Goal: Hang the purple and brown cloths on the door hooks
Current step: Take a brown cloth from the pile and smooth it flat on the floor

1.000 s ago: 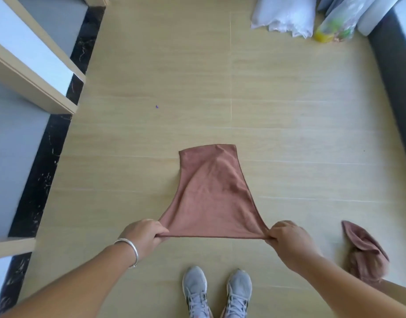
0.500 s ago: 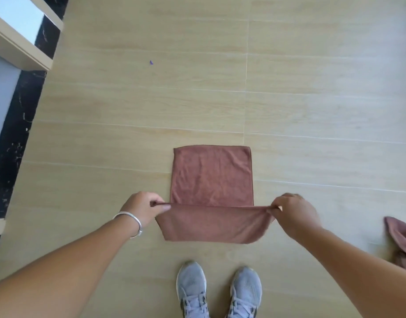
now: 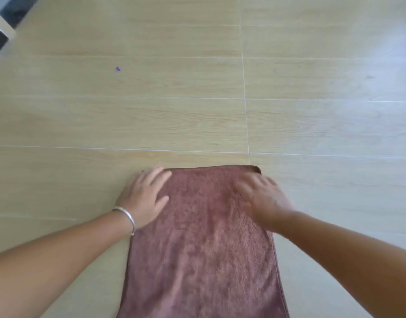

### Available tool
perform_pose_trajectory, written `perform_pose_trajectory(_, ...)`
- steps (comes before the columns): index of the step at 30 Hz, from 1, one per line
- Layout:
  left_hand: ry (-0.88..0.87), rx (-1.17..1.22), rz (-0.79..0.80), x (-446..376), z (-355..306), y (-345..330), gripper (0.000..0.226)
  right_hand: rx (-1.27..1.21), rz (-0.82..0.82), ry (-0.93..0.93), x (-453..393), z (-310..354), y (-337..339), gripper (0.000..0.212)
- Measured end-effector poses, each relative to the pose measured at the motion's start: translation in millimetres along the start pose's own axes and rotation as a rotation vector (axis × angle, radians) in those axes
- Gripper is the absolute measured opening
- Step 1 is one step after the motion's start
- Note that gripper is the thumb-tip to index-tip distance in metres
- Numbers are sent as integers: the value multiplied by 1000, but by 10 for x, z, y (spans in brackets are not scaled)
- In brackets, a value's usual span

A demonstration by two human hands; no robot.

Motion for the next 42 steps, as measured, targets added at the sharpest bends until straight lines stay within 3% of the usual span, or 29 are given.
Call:
perform_pose_trajectory(2,-151,-56,126,284,-247,-277,67,31,58,212,253,260,-138,49)
perform_pose_trajectory(4,-170,-119,281,550,-370,-528,75,11,191,230,504,413,-262,64)
perform_pose_trajectory(6,-153,-164,314,671,-398,-657,78,44,328,219,641,450,-406,85)
perform_pose_trajectory(8,-143,-217,323,608,-368,-659,77,76,359,235,591,403,-468,93)
perform_pose_trajectory(12,-72,-288,296,116,-253,-522,78,144,309,170,164,215,-358,95)
perform_pose_trajectory(16,21,-262,274,-307,-204,-304,73,186,214,6,-169,-13,-178,83)
perform_pose_trajectory(19,-80,-239,252,-83,-295,-309,69,114,191,65,-7,44,-212,76)
perform_pose_trajectory(27,-447,-291,262,1262,-433,-542,90,103,176,379,841,185,-529,95)
perform_pose_trajectory(31,-433,-365,284,1300,-387,-505,84,167,165,451,859,156,-509,76)
perform_pose_trajectory(35,-444,-304,254,1266,-393,-362,52,186,183,365,939,214,-372,60)
perform_pose_trajectory(42,-89,-308,536,1430,-301,255,55,110,172,163,1469,463,480,43)
Point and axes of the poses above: each hand's wrist, its own x-axis away from the middle knuckle, its own y-axis out of the back of the hand, z = x × y, the point moved 4 cm from there along -x, towards the middle knuckle, and after that the axes turned 5 degrees about y, right-handed, at the moved point
